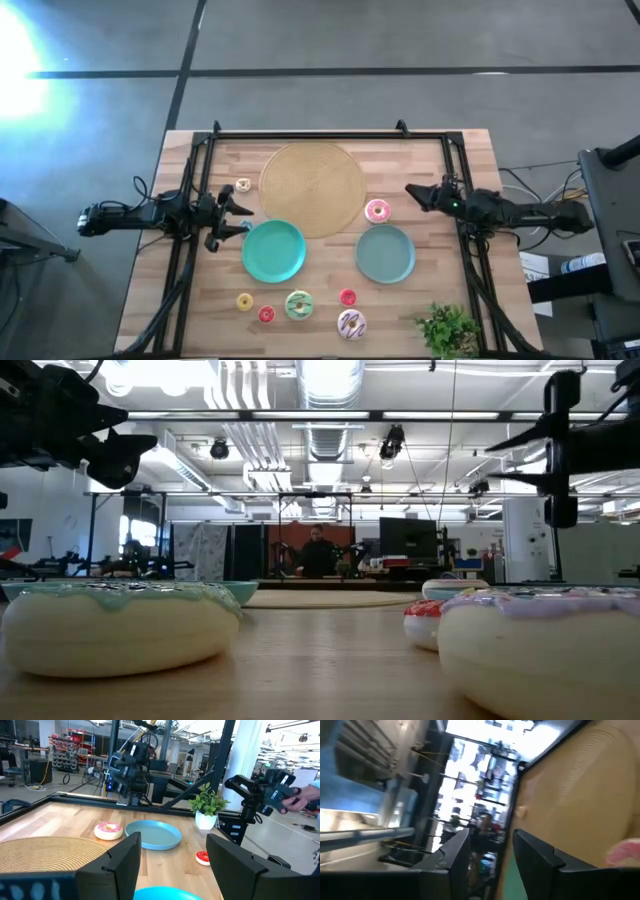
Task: Pick & Place donuts
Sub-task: Put the big pink donut on the blue plate
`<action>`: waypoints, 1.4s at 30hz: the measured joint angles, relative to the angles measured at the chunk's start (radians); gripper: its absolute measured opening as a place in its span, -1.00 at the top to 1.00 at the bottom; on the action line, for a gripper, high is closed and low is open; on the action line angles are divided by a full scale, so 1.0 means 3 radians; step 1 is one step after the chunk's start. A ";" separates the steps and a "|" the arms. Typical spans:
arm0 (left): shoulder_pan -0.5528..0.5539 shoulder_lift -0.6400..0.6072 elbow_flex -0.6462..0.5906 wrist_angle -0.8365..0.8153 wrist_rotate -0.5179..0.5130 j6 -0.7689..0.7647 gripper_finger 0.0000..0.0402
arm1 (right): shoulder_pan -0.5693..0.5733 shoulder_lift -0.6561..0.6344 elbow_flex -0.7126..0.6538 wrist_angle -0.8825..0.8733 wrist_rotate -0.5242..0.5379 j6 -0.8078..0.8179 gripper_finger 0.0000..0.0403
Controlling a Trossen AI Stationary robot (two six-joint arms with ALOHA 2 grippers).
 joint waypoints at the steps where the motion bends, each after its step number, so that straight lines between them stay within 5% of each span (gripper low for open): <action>1: 0.0001 0.0000 0.0000 0.0000 0.0000 0.0000 0.01 | 0.0000 0.0104 0.0006 -0.0013 -0.0001 0.0027 0.22; 16: 0.0000 0.0001 0.0000 -0.0001 0.0000 -0.0001 0.01 | -0.0099 0.1907 0.0854 -0.1449 -0.0122 0.0514 -0.32; 31: 0.0001 0.0001 0.0000 -0.0002 0.0000 0.0000 0.01 | -0.0671 0.3685 0.1845 -0.1859 -0.1210 -0.0578 -0.30; 42: 0.0001 0.0001 0.0000 -0.0002 0.0001 0.0000 0.01 | -0.0793 0.4260 0.2033 -0.1865 -0.1354 -0.0858 -0.12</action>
